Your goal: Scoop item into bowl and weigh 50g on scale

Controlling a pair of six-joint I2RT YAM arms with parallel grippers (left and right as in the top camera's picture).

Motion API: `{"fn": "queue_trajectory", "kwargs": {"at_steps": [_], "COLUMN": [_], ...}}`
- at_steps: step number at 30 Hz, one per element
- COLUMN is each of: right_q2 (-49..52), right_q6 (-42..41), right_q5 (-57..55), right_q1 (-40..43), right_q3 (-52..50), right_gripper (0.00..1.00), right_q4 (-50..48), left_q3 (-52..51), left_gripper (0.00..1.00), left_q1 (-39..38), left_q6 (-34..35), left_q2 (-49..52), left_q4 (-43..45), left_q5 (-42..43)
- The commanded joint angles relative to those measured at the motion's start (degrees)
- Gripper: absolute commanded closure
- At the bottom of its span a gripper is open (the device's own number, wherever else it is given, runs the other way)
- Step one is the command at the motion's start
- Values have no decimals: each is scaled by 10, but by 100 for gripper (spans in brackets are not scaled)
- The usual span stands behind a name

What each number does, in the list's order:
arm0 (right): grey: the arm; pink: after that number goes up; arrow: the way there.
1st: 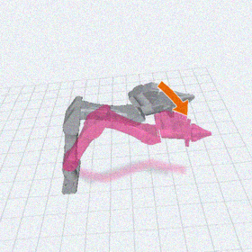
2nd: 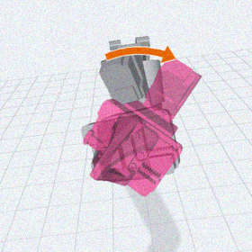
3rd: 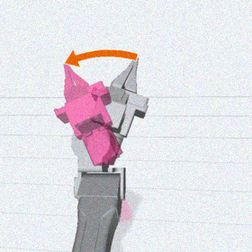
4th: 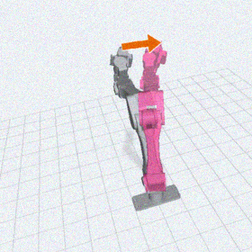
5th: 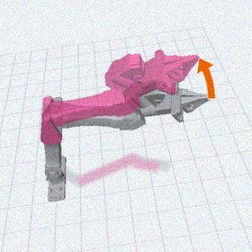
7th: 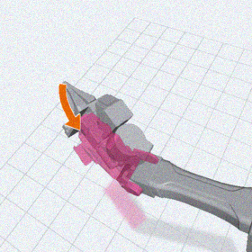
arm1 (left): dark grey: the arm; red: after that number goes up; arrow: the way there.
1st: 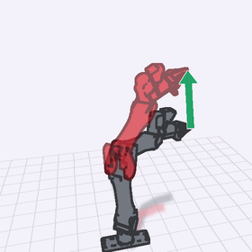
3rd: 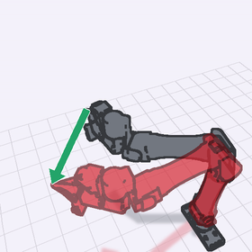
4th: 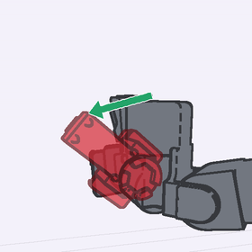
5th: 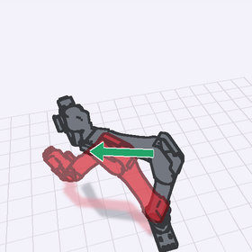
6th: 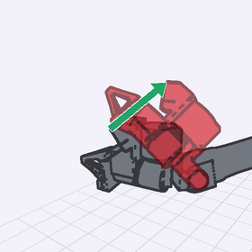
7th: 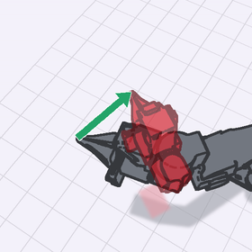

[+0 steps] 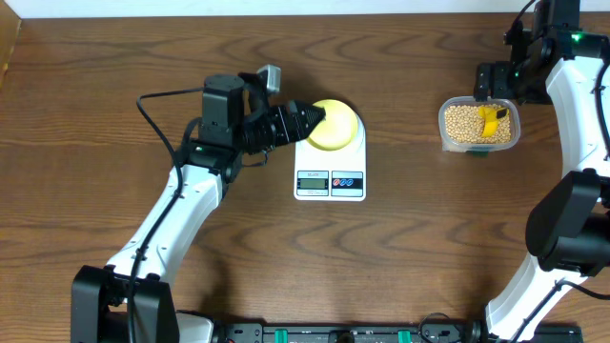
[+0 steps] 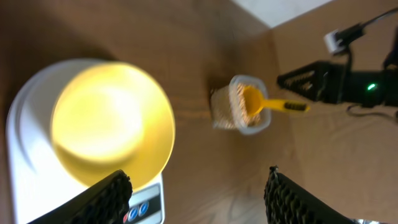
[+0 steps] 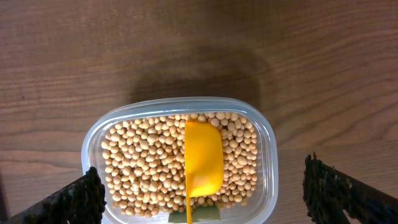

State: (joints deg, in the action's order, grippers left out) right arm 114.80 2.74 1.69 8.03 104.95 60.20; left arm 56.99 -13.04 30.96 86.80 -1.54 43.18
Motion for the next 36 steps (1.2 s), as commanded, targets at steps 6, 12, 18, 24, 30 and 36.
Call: {"fn": "queue_trajectory", "kwargs": {"at_steps": [6,12,18,24,30,36], "right_q2": [5,5,5,5,5,5], "right_q6": [1,1,1,1,1,1], "right_q5": [-1,-1,-1,-1,-1,-1], "right_q1": [3,3,3,3,3,3], "right_q3": [8,8,8,8,8,8], "right_gripper": [1,1,1,1,1,1], "right_q4": [0,0,0,0,0,0], "left_q3": [84,159,160,160,165,178], "left_gripper": [30,30,30,28,5,2], "left_q1": [-20,-92,-173,-219,-268,-301], "left_q6": [-133,-239,-288,-366,-449,-493], "left_q2": [-27,-26,-3,84,167,199], "left_q4": [-190,-384,-444,-490,-506,-518], "left_q5": [-33,-200,-248,-242,-242,-248]}}
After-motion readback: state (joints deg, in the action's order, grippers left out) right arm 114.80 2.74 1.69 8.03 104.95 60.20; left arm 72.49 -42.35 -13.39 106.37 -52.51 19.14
